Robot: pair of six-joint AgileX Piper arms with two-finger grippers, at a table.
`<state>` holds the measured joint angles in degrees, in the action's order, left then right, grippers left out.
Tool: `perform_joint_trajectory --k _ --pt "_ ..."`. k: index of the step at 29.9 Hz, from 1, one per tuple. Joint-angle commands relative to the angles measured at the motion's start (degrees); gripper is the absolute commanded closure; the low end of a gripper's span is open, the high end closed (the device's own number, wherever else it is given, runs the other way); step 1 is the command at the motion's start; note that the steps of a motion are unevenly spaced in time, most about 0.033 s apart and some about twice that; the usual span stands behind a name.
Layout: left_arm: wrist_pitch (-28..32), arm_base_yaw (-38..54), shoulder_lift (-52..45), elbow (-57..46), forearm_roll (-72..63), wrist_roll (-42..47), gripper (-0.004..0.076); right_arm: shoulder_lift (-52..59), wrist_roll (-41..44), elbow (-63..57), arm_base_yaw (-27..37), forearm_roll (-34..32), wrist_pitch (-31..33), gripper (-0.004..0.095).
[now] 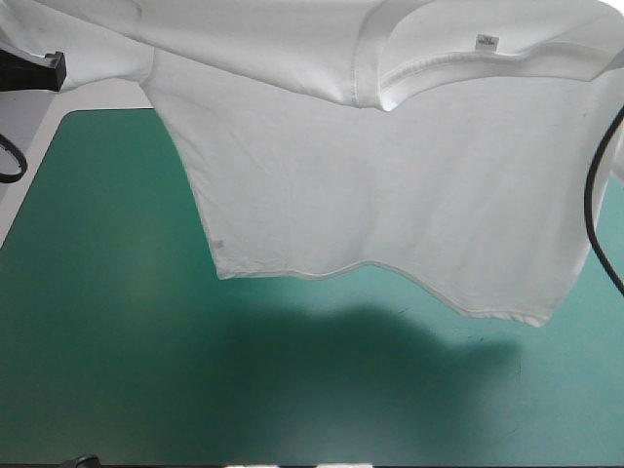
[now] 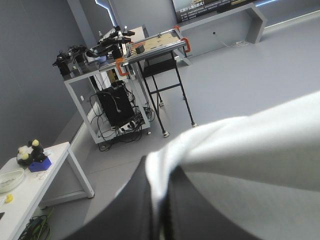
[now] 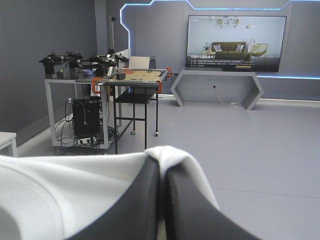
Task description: Fold the cloth
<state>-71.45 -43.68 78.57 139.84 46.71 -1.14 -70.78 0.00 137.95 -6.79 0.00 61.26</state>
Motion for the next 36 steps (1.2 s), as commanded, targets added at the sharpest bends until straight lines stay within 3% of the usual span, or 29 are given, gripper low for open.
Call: perform_joint_trajectory --k 1,8,13,19,24,28,36 --pt "3.61 0.22 -0.67 1.19 3.83 -0.86 0.0733 0.51 -0.78 1.15 0.14 -2.64 -3.47 0.0924" --pt "2.21 0.22 0.23 -1.85 -0.3 -1.29 0.0733 -1.03 -1.37 0.65 0.14 -2.44 2.83 0.0925" --pt "3.66 0.44 2.63 -10.06 -4.31 -0.21 0.0733 -4.55 -2.01 -2.1 0.14 0.0 5.06 0.0925" --pt "13.81 13.11 5.84 -21.71 -22.29 2.45 0.0733 -9.11 -3.64 -9.26 0.14 2.66 3.61 0.0925" --pt "26.13 23.67 10.32 -25.99 -32.49 1.14 0.0733 -13.52 -3.78 -18.91 0.14 0.0 -8.05 0.0925" --pt "31.17 29.04 16.61 -25.99 -34.34 1.14 0.0733 -18.79 -3.37 -24.22 0.14 0.0 -19.46 0.0925" --pt "43.92 30.43 29.86 -25.99 -34.92 0.83 0.0733 -34.9 -3.09 -25.12 0.14 1.05 -30.52 0.0927"
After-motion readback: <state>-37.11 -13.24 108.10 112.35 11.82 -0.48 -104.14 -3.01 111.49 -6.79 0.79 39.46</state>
